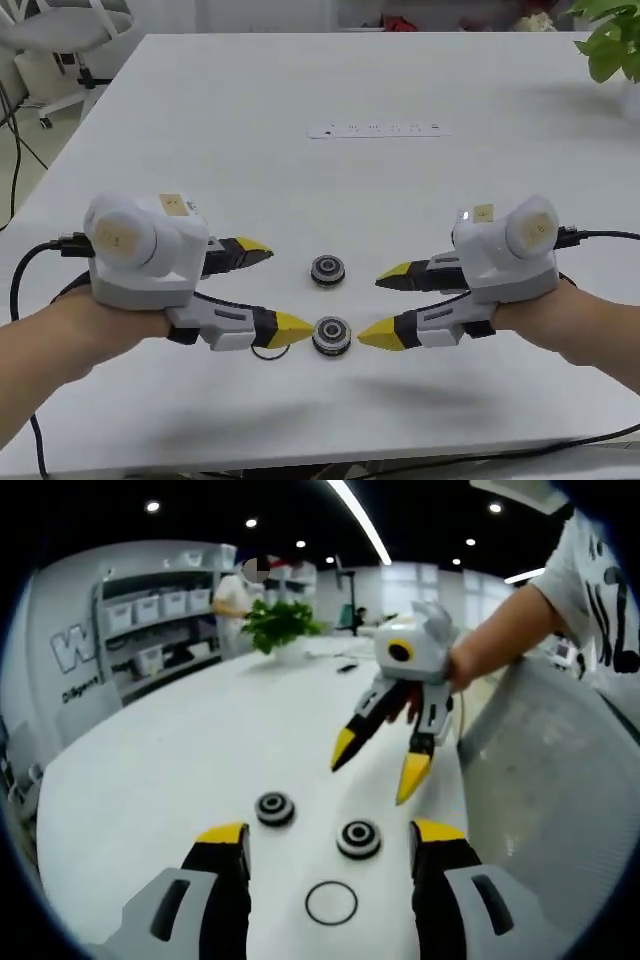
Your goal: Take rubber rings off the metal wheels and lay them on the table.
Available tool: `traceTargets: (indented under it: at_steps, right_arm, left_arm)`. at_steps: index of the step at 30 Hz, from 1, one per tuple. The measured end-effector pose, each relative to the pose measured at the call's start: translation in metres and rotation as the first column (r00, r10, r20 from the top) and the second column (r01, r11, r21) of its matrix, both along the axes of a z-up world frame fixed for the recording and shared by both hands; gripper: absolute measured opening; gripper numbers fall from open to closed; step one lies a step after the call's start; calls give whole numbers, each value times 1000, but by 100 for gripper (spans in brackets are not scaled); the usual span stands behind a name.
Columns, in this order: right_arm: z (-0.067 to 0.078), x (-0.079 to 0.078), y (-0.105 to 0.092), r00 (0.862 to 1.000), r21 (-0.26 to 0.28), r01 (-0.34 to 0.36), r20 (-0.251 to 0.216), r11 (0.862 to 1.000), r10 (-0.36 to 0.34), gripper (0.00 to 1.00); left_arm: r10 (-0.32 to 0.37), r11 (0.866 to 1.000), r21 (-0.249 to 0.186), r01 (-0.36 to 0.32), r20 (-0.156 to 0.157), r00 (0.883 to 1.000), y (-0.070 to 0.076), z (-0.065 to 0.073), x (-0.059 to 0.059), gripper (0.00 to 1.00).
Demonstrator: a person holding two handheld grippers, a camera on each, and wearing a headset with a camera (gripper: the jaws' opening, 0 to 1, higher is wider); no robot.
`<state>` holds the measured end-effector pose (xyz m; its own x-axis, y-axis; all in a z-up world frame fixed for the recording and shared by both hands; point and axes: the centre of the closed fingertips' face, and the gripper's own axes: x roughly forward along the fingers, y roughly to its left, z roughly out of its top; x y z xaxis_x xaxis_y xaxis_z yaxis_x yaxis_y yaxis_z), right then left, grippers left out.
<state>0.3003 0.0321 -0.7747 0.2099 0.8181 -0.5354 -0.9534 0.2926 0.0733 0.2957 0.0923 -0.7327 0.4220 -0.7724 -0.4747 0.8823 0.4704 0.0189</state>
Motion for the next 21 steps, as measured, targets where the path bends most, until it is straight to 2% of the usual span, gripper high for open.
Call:
traceTargets:
  at_steps: [11,17,21]
  right_arm:
    - [-21,-1,5,999,-13,-21,-32,1000,21,41]
    - [-26,-6,12,998,-17,-45,-42,999,44,37]
    - [-28,-8,16,997,-14,-57,-46,998,56,34]
  left_arm:
    - [-26,1000,15,26,-33,999,-10,-17,1,61]
    - [-46,999,12,47,-55,997,-18,-27,2,57]
    - [-63,998,16,65,-69,996,-24,-33,-2,54]
